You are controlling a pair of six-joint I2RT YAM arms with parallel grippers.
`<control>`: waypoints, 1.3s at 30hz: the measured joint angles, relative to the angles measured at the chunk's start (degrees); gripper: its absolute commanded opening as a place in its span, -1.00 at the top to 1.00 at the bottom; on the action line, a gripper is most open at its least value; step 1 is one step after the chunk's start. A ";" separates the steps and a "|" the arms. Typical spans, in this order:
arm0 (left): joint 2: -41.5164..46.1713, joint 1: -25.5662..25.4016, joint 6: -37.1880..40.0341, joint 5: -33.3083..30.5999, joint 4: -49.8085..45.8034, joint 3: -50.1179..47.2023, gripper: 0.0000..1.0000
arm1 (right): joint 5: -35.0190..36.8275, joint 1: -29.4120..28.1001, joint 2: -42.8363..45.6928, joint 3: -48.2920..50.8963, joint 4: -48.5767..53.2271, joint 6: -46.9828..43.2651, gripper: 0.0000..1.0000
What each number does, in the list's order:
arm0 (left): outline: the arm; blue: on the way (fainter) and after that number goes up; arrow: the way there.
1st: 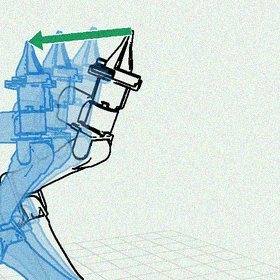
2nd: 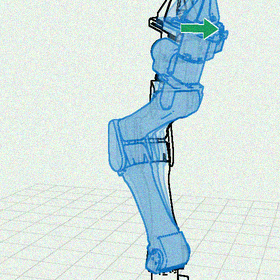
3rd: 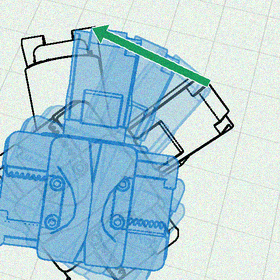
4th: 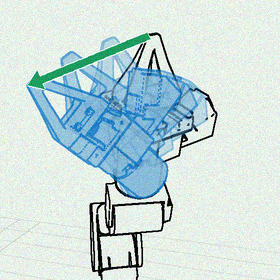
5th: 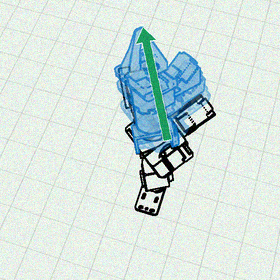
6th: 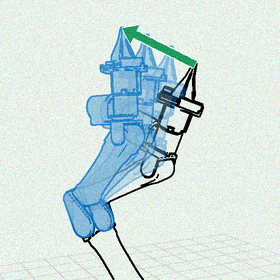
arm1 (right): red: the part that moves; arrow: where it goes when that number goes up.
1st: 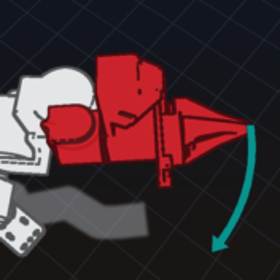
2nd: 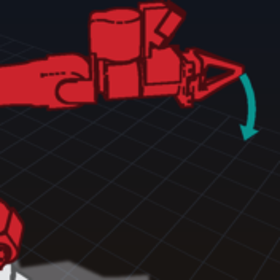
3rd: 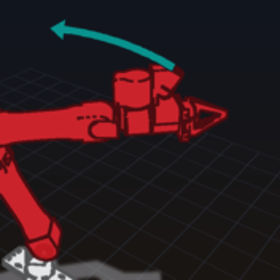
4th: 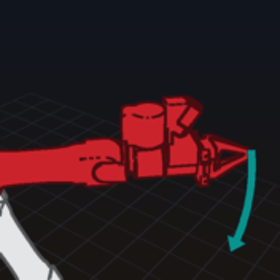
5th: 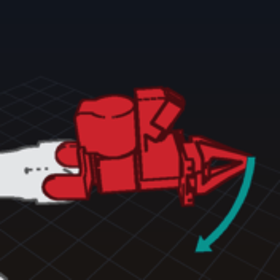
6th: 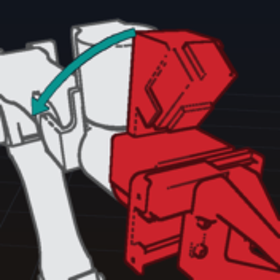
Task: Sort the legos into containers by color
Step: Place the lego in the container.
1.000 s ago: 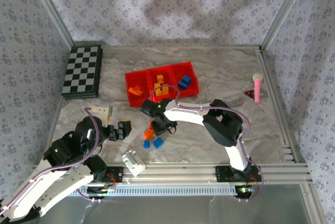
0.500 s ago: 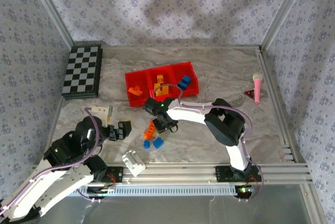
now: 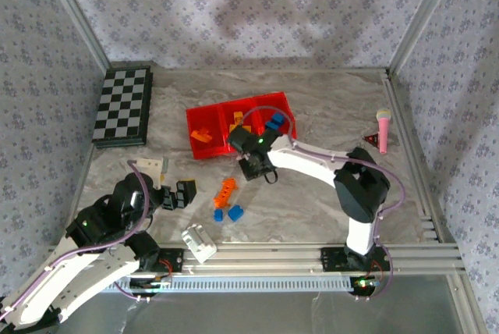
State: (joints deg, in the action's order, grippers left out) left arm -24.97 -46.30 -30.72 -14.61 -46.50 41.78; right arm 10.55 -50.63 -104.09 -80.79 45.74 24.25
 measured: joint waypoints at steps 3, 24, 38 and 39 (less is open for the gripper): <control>0.00 0.00 -0.02 0.00 0.00 0.00 -0.99 | 0.13 4.85 1.18 -3.45 0.11 -1.73 0.25; -0.22 0.00 0.00 0.00 -0.02 0.00 -1.00 | -10.23 23.91 -22.84 -31.91 -0.92 -6.08 -0.08; -1.64 0.00 0.00 -0.02 0.00 0.00 -1.00 | -12.96 25.42 -22.84 -30.93 -2.21 -5.07 -0.32; -1.73 0.00 0.00 -0.02 -0.02 0.00 -1.00 | -12.96 25.24 -22.47 -30.56 -2.29 -5.03 -0.33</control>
State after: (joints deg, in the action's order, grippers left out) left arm -26.70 -46.30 -30.72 -14.63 -46.52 41.78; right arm -2.42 -25.39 -126.56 -111.35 43.44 19.22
